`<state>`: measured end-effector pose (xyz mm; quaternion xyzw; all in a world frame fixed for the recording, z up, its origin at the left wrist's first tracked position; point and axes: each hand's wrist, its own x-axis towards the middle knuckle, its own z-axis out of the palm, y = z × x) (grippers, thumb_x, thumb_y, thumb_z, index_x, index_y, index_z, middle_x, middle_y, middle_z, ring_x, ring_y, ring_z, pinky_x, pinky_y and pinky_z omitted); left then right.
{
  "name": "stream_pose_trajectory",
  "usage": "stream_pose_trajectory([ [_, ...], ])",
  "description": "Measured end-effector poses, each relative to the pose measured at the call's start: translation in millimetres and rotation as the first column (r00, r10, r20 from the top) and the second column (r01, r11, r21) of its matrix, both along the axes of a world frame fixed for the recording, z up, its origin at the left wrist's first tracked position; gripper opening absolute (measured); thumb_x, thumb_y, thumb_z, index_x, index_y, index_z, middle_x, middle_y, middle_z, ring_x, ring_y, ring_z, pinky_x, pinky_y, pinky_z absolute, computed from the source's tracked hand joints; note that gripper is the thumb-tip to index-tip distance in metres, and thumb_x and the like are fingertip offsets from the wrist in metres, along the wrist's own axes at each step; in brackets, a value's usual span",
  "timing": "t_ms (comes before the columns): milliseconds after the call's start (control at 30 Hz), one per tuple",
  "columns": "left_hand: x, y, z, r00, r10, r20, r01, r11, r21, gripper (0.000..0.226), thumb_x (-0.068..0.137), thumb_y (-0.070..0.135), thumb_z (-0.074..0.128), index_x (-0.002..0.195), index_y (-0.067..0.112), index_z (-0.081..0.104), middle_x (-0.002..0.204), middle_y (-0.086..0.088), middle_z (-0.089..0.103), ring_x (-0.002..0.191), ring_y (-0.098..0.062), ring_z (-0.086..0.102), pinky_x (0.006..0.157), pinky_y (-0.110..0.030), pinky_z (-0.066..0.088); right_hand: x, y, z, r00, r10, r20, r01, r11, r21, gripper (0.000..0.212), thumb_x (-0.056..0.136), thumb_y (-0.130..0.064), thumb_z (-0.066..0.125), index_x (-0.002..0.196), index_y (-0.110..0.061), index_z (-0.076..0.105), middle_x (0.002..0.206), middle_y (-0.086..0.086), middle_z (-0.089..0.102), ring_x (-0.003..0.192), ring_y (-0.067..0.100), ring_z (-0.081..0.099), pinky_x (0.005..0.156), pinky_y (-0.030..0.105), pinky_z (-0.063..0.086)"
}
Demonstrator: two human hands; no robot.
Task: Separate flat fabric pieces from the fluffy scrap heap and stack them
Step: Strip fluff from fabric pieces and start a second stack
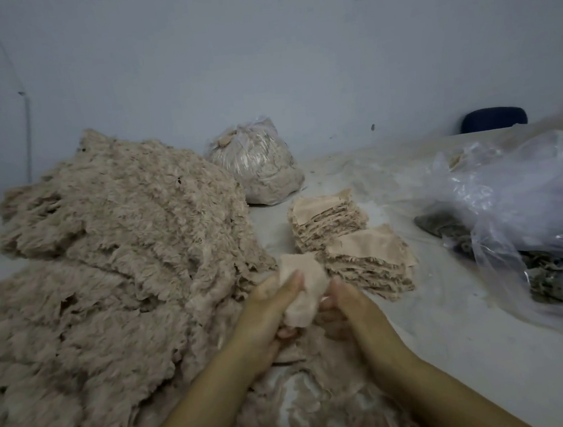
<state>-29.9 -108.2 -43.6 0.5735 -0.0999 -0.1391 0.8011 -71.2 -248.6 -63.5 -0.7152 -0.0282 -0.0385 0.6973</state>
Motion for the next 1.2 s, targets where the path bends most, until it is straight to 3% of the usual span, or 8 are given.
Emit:
stream_pose_trajectory([
  [67, -4.9, -4.9, -4.9, 0.987, -0.150, 0.054, 0.144, 0.985, 0.093, 0.024, 0.078, 0.028, 0.067, 0.089, 0.007, 0.064, 0.068, -0.006, 0.063, 0.051, -0.012, 0.055, 0.042, -0.018, 0.042, 2.7, -1.2, 4.7, 0.998, -0.039, -0.039, 0.045, 0.984, 0.173, 0.070, 0.074, -0.066, 0.061, 0.110, -0.006, 0.063, 0.103, 0.017, 0.070, 0.099, 0.029, 0.068, 0.090, 0.047, 0.054],
  [167, -1.4, -7.5, -9.9, 0.997, 0.014, 0.073, -0.023, 0.992, 0.123, 0.018, 0.078, 0.024, 0.070, 0.086, 0.009, 0.065, 0.078, -0.008, 0.069, 0.071, -0.017, 0.064, 0.063, -0.027, 0.052, 5.5, -7.0, 1.8, 0.990, -0.142, 0.015, 0.136, 0.970, 0.203, 0.037, 0.082, -0.036, 0.065, 0.102, -0.005, 0.066, 0.093, 0.012, 0.074, 0.086, 0.026, 0.071, 0.076, 0.036, 0.058],
  [267, 3.4, -8.2, -9.5, 0.974, 0.217, 0.060, -0.220, 0.974, 0.053, 0.014, 0.090, 0.014, 0.058, 0.081, 0.005, 0.064, 0.062, -0.001, 0.066, 0.053, -0.009, 0.060, 0.050, -0.021, 0.049, 7.5, -8.7, -1.8, 0.959, -0.274, 0.066, 0.254, 0.943, 0.215, 0.011, 0.093, -0.019, 0.058, 0.094, -0.012, 0.066, 0.082, -0.001, 0.075, 0.073, 0.012, 0.070, 0.060, 0.021, 0.055],
  [467, 0.0, -11.7, -9.0, 0.898, 0.351, 0.266, -0.395, 0.909, 0.135, 0.025, 0.096, 0.017, 0.050, 0.082, -0.001, 0.060, 0.061, -0.005, 0.057, 0.050, -0.009, 0.049, 0.046, -0.019, 0.040, 9.0, -12.9, -1.8, 0.915, -0.388, 0.106, 0.356, 0.904, 0.237, 0.021, 0.093, -0.023, 0.059, 0.079, -0.011, 0.069, 0.068, 0.002, 0.067, 0.062, 0.012, 0.061, 0.055, 0.024, 0.047],
  [700, 1.1, -6.7, -9.1, 0.882, 0.379, 0.279, -0.422, 0.900, 0.112, 0.035, 0.093, 0.020, 0.056, 0.078, -0.011, 0.056, 0.056, -0.012, 0.049, 0.045, -0.014, 0.042, 0.042, -0.021, 0.033, 12.8, -21.5, 10.1, 0.901, -0.409, 0.142, 0.366, 0.895, 0.253, 0.036, 0.089, -0.016, 0.064, 0.053, -0.017, 0.059, 0.049, -0.007, 0.050, 0.044, 0.003, 0.044, 0.041, 0.014, 0.035],
  [1000, 23.1, 14.6, -16.1, 0.817, 0.539, 0.203, -0.568, 0.813, 0.129, 0.037, 0.094, 0.030, 0.053, 0.065, 0.010, 0.044, 0.040, 0.003, 0.033, 0.031, -0.007, 0.024, 0.033, -0.017, 0.022, 90.6, -51.4, 51.0, 0.884, -0.452, 0.115, 0.451, 0.892, 0.037, 0.046, 0.082, -0.033, 0.073, 0.067, 0.008, 0.056, 0.064, 0.009, 0.043, 0.062, 0.020, 0.037, 0.059, 0.031, 0.029],
  [1133, 24.5, 15.6, -21.9, 0.828, 0.400, 0.392, -0.509, 0.830, 0.228, 0.037, 0.094, 0.031, 0.052, 0.062, 0.016, 0.043, 0.045, 0.007, 0.032, 0.038, -0.008, 0.027, 0.039, -0.022, 0.025, 116.4, -81.8, 46.8, 0.866, -0.497, 0.044, 0.491, 0.832, -0.258, 0.054, 0.083, -0.046, 0.069, 0.046, -0.015, 0.045, 0.043, 0.003, 0.036, 0.044, 0.020, 0.034, 0.052, 0.029, 0.024],
  [1200, 23.0, 14.9, -23.6, 0.851, 0.219, 0.478, -0.425, 0.821, 0.381, 0.029, 0.093, 0.029, 0.055, 0.066, 0.018, 0.055, 0.050, 0.007, 0.042, 0.045, -0.009, 0.039, 0.045, -0.023, 0.034, 119.8, -97.9, 36.7, 0.833, -0.547, 0.085, 0.530, 0.743, -0.409, 0.047, 0.088, -0.041, 0.064, 0.058, -0.006, 0.062, 0.057, 0.017, 0.059, 0.059, 0.032, 0.057, 0.058, 0.032, 0.036],
])
